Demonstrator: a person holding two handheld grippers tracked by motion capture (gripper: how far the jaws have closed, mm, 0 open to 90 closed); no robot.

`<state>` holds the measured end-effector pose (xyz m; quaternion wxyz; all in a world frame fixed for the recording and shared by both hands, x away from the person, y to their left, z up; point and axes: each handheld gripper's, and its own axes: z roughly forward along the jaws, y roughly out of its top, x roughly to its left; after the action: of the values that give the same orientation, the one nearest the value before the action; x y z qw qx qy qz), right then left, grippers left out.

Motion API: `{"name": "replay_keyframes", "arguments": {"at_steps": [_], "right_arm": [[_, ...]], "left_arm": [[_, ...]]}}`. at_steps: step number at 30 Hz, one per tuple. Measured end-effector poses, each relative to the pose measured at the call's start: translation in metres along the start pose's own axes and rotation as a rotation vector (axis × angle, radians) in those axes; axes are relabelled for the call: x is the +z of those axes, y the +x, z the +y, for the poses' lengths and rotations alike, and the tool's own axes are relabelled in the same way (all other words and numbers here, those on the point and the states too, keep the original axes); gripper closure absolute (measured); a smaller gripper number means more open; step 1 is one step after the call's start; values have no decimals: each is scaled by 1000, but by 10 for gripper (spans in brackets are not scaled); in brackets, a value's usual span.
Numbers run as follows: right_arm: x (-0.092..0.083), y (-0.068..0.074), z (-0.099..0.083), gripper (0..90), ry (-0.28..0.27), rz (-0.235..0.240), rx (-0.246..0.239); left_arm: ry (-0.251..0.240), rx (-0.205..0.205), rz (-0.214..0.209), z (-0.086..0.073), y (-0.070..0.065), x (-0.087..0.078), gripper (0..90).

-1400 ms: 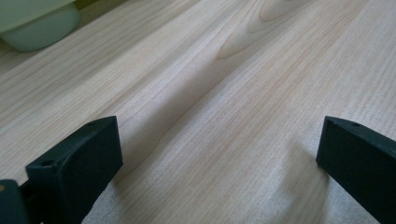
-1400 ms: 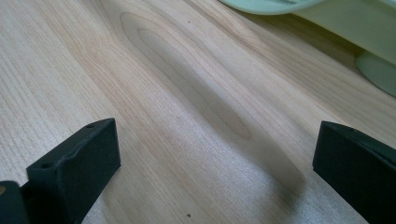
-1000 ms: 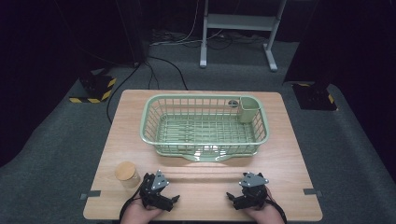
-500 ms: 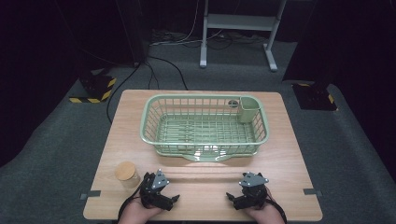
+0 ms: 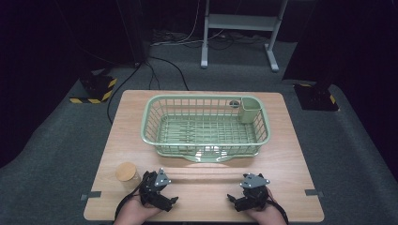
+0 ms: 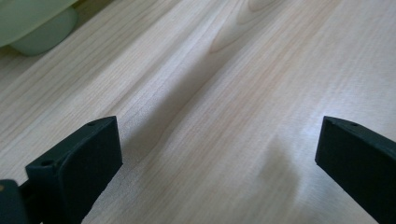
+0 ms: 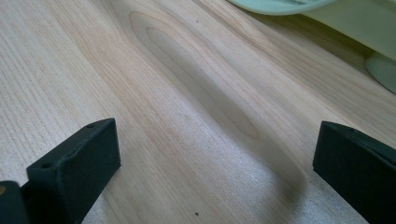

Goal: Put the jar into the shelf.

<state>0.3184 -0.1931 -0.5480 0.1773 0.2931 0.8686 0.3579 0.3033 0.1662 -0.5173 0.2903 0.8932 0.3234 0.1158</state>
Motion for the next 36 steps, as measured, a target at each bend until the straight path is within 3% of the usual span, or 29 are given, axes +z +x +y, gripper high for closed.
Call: {"name": "replay_keyframes", "arguments": {"at_steps": [6, 10, 25, 36], "right_arm": [[0, 0, 0, 2, -1, 3, -5], [0, 1, 0, 3, -1, 5, -8], [0, 1, 0, 3, -1, 11, -12], [-1, 1, 0, 2, 0, 13, -11]], "left_arm": [[50, 33, -37, 12, 4, -18, 7], [80, 58, -32, 17, 9, -29, 29], [149, 59, 1, 22, 32, -55, 31], [156, 34, 26, 15, 49, -66, 31]]}}
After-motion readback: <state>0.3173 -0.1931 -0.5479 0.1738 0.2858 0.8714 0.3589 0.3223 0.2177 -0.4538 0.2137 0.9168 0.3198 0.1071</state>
